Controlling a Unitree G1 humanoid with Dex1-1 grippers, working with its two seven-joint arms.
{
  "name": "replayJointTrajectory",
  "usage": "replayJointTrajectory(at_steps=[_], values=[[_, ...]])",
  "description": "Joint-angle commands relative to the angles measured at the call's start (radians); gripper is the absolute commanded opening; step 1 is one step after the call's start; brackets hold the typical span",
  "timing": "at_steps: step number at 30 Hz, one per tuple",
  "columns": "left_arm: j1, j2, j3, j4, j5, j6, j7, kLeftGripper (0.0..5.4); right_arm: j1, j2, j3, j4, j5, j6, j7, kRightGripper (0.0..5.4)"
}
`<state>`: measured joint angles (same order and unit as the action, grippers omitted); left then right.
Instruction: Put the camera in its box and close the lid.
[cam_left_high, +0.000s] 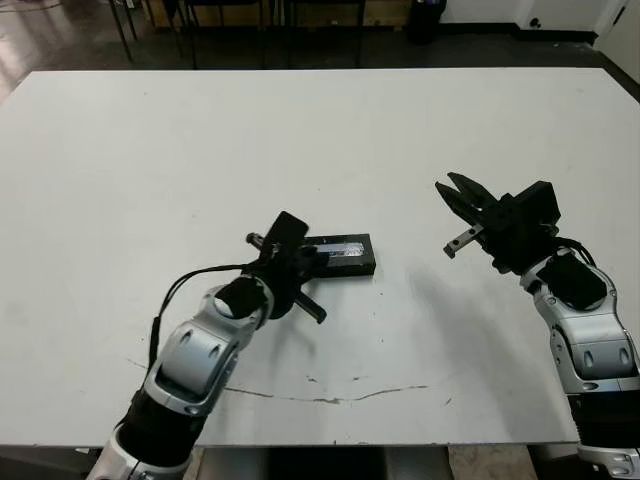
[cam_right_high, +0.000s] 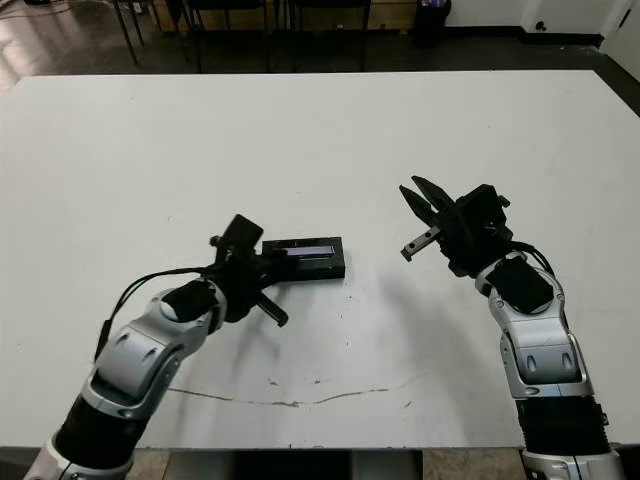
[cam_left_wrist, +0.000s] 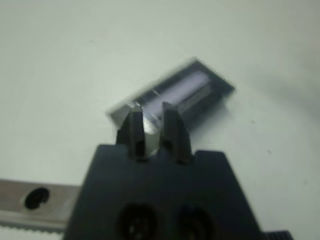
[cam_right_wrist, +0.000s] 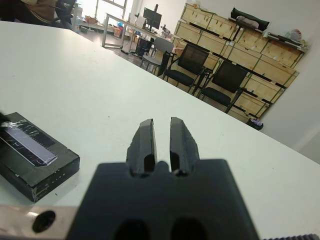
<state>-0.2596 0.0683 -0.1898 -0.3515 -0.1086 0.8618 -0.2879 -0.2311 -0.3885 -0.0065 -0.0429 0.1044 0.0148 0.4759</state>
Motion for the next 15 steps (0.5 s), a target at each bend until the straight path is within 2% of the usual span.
replayJointTrajectory(at_steps=[1, 3, 6, 8, 15], values=[[-0.014, -0.024, 0.107, -0.038, -0.053, -0.078, 0.021, 0.02, -0.003, 0.000, -0.005, 0.005, -0.004, 0.001, -0.006, 0.00], [-0.031, -0.029, 0.173, -0.050, -0.070, -0.148, 0.051, 0.02, -0.007, 0.006, -0.009, 0.005, 0.002, 0.007, -0.012, 0.00], [-0.038, -0.007, 0.226, -0.028, -0.050, -0.276, 0.083, 0.02, -0.016, 0.015, -0.013, 0.013, 0.008, 0.010, -0.018, 0.00], [-0.037, 0.020, 0.267, 0.007, -0.026, -0.366, 0.105, 0.02, -0.024, 0.025, -0.017, 0.022, 0.015, 0.011, -0.025, 0.00], [0.014, 0.099, 0.378, 0.153, -0.015, -0.643, 0.103, 0.02, -0.042, 0.071, -0.027, 0.040, 0.010, 0.002, -0.094, 0.00]])
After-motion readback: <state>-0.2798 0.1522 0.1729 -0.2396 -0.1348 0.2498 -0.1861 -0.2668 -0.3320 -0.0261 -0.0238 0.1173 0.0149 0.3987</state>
